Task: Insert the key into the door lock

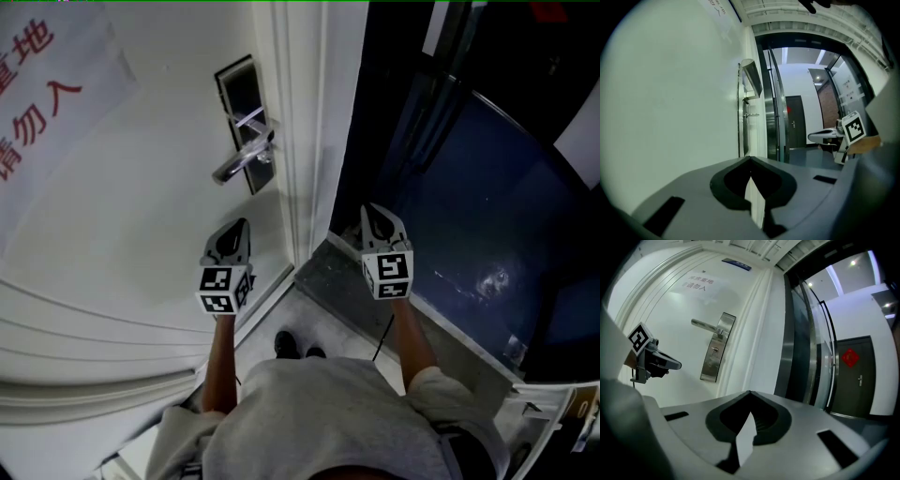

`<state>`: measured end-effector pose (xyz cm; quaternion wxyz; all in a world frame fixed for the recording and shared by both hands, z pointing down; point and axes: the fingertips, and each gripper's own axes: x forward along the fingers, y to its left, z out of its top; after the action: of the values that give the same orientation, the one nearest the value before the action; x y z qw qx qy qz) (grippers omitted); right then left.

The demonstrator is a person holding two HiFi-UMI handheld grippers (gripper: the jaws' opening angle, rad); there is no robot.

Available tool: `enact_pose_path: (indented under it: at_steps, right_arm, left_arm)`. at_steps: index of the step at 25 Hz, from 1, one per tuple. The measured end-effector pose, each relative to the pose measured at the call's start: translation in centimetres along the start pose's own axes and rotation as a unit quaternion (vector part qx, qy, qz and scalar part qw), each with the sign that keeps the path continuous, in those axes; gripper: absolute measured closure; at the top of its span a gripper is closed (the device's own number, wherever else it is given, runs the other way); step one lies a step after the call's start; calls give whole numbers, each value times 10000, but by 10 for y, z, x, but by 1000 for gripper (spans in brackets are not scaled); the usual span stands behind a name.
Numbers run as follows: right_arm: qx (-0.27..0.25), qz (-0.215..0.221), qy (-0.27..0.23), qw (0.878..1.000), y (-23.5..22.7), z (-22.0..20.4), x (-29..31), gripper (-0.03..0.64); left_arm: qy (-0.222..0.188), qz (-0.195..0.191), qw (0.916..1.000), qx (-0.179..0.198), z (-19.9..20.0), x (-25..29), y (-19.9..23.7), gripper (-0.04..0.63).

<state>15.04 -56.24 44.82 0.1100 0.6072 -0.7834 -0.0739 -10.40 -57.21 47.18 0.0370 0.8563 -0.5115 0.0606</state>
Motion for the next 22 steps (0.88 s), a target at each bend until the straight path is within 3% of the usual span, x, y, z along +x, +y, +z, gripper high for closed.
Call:
enact_pose_path:
  at_steps: [7, 22]
  right_arm:
    - [354, -230, 196, 9989, -12, -27, -19, 594]
    - [230, -103, 204, 9995, 2, -24, -14, 594]
  left_arm:
    - [-8, 23, 10000, -7, -2, -1, 3, 578]
    - [16, 64, 10000, -53, -5, -5, 4, 579]
